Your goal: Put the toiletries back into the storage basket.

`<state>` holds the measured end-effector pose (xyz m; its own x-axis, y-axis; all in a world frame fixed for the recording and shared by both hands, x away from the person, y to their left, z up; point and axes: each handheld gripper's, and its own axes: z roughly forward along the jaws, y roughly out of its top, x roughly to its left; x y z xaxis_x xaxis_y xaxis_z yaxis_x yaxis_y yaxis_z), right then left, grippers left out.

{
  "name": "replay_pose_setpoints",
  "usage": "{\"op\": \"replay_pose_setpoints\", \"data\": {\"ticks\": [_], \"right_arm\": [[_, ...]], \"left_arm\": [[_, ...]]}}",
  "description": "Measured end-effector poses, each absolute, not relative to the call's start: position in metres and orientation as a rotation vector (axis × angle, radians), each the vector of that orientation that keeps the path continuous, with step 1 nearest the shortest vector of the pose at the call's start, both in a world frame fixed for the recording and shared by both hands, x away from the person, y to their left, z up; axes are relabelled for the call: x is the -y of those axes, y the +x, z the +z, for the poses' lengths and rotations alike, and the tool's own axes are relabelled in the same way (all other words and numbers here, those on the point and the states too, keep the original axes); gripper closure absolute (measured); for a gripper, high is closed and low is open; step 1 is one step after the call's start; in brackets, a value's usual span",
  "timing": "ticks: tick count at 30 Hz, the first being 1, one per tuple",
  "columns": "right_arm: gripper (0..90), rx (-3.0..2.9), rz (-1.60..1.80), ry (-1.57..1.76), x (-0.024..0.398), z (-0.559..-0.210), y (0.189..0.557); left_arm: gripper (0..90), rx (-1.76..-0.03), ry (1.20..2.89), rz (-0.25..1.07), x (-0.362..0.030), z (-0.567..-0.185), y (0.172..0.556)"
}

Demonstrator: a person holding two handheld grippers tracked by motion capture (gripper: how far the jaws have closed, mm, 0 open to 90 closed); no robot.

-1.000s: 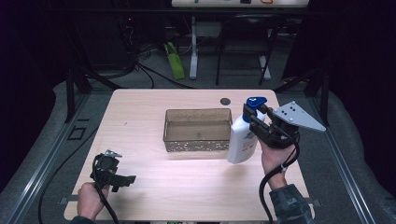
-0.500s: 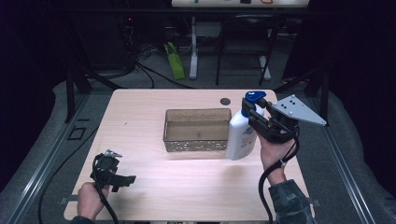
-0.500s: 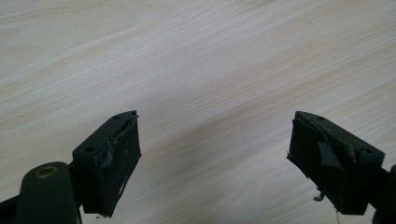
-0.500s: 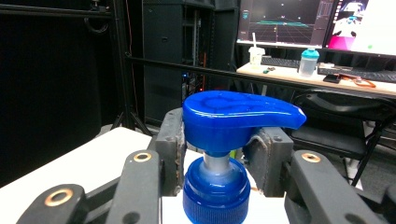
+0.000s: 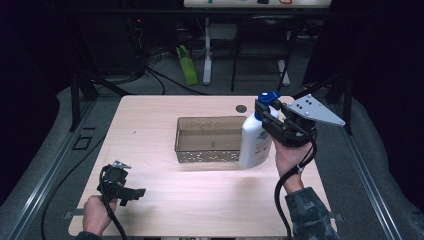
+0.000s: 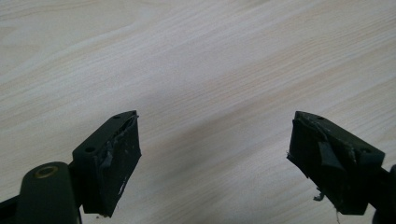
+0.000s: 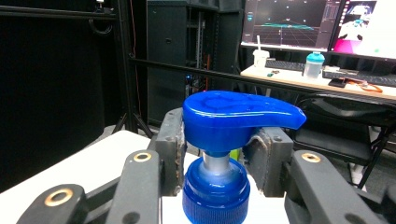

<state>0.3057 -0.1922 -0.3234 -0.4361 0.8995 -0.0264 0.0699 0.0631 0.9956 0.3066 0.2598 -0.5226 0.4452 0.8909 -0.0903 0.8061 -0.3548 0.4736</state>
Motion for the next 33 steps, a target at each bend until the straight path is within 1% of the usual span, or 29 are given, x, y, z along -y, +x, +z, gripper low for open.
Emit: {"op": "replay_pose_setpoints", "data": {"ticks": [33], "right_arm": [[59.8, -1.618, 1.468, 1.000, 0.167, -0.313, 0.332]], "left_arm": [[16.2, -1.426, 2.251, 0.241, -0.261, -0.524, 0.307]]}}
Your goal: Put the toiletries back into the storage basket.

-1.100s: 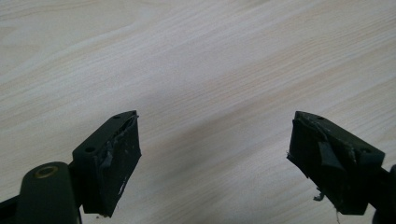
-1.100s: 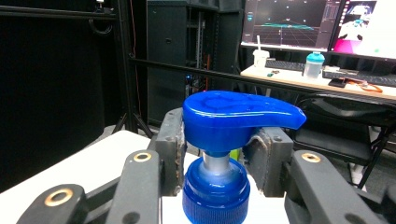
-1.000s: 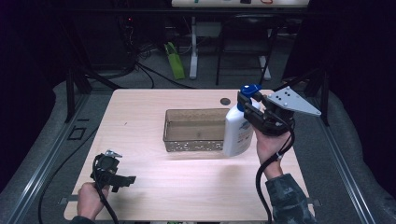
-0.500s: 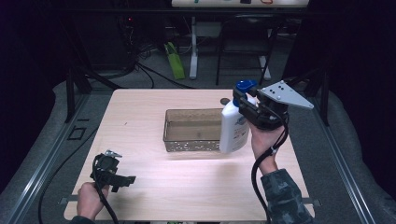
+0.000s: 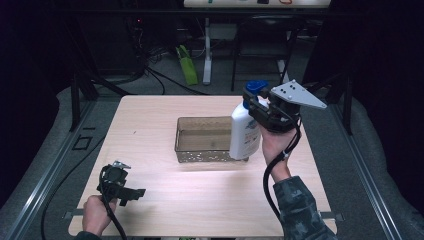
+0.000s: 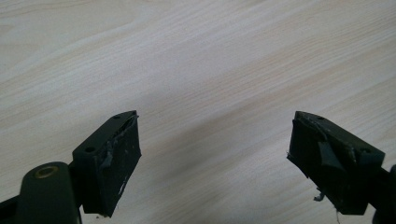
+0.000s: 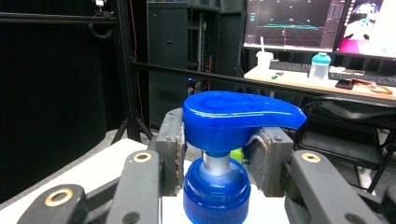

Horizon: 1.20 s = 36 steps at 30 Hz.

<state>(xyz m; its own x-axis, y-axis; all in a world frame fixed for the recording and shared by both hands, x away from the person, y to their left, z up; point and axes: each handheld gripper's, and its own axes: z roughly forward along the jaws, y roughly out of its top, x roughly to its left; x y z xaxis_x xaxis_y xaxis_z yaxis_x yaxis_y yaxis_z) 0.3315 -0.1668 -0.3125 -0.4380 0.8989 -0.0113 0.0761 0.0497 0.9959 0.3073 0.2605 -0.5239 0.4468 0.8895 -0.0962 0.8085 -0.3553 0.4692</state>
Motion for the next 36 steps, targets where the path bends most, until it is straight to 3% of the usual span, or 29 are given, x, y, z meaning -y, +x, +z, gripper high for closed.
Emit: {"op": "replay_pose_setpoints", "data": {"ticks": [36], "right_arm": [[59.7, -1.566, 1.425, 1.108, 0.137, -0.326, 0.367]], "left_arm": [[16.2, -1.401, 2.274, 0.216, -0.257, -0.526, 0.307]]}}
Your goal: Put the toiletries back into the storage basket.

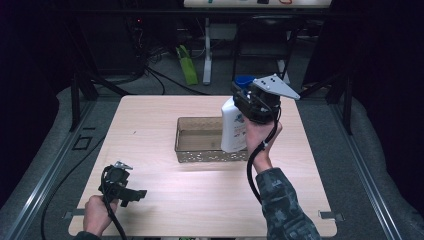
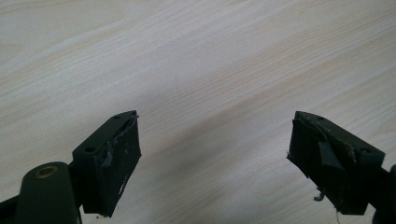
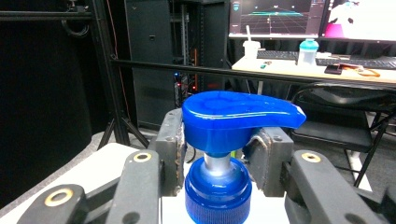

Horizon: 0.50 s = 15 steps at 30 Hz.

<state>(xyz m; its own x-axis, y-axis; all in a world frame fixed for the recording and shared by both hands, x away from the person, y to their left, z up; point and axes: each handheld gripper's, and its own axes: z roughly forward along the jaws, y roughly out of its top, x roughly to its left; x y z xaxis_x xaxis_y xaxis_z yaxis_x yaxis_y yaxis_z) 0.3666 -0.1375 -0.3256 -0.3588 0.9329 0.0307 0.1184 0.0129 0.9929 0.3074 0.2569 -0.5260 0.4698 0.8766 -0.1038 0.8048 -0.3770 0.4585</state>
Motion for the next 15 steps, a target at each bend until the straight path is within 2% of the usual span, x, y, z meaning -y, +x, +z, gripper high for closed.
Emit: {"op": "replay_pose_setpoints", "data": {"ticks": [15], "right_arm": [[59.7, -1.554, 1.426, 1.125, 0.130, -0.333, 0.381]], "left_arm": [[16.2, -1.396, 2.274, 0.208, -0.258, -0.526, 0.308]]}}
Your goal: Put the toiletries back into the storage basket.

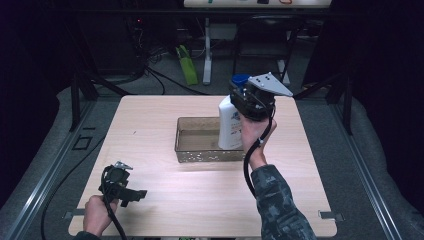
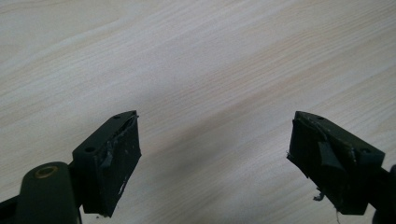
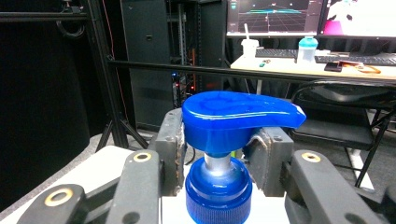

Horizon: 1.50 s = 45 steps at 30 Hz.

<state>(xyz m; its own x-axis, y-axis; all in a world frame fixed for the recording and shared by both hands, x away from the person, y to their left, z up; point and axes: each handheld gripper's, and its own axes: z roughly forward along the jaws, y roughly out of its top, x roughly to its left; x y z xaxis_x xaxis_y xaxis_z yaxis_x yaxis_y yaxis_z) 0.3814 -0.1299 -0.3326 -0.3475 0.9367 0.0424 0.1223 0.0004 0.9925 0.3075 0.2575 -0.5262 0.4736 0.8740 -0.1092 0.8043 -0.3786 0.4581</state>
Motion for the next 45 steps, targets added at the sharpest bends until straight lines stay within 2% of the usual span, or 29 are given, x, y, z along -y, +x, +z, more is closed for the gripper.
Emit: {"op": "replay_pose_setpoints", "data": {"ticks": [17, 45], "right_arm": [[59.7, -1.571, 1.410, 1.144, 0.119, -0.346, 0.396], [59.6, -1.605, 1.375, 1.224, 0.132, -0.384, 0.398]], "left_arm": [[16.2, -1.400, 2.271, 0.199, -0.260, -0.527, 0.308], [16.2, -1.394, 2.290, 0.185, -0.259, -0.528, 0.309]]}}
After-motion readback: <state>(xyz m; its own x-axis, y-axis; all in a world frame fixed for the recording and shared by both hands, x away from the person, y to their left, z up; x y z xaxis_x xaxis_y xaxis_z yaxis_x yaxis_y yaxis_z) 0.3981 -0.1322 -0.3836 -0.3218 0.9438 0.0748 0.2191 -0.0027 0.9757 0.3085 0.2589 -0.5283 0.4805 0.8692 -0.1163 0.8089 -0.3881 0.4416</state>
